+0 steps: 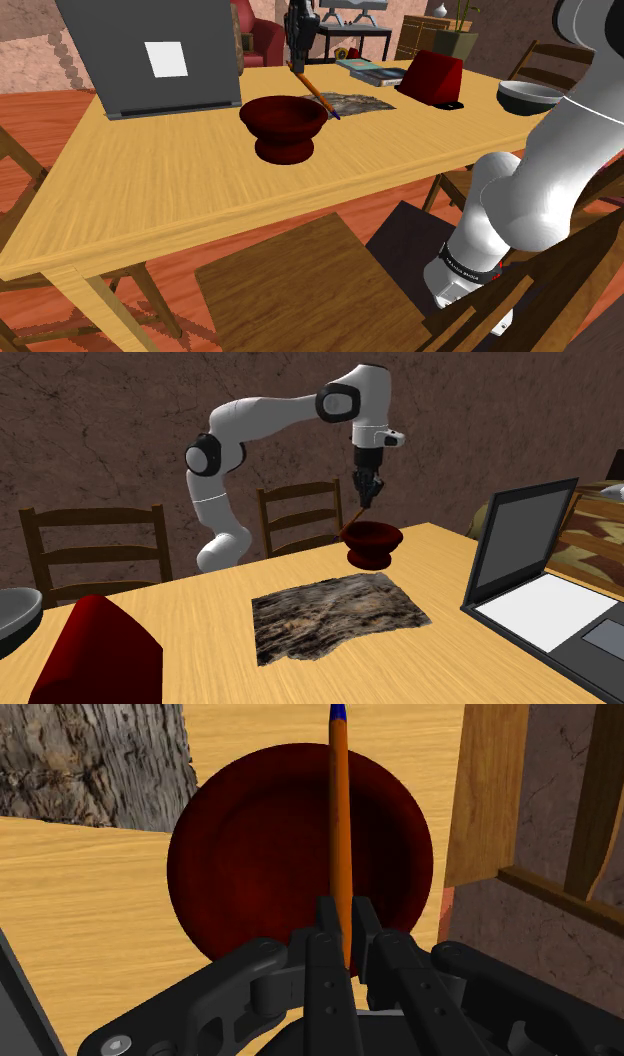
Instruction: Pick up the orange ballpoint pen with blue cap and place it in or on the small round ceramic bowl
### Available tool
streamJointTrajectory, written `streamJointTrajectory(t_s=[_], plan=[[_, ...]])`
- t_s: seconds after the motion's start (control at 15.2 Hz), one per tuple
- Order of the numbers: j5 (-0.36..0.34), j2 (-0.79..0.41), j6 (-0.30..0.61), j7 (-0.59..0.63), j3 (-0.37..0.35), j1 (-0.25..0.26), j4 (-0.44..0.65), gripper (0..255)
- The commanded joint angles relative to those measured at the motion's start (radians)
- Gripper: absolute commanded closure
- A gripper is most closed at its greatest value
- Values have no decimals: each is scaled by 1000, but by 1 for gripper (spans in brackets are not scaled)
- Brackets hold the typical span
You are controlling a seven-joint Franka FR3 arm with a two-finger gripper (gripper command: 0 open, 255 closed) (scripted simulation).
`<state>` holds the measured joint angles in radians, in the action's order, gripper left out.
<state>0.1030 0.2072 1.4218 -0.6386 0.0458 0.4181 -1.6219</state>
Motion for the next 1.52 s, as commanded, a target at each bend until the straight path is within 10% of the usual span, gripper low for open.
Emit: streamJointTrajectory(t_s=[0.0, 0.26, 1.45], plan=[[6, -74, -5, 32, -18, 13, 82, 255], [10, -245, -37, 79, -41, 33, 291, 255], [8, -162, 192, 58, -43, 36, -23, 255]])
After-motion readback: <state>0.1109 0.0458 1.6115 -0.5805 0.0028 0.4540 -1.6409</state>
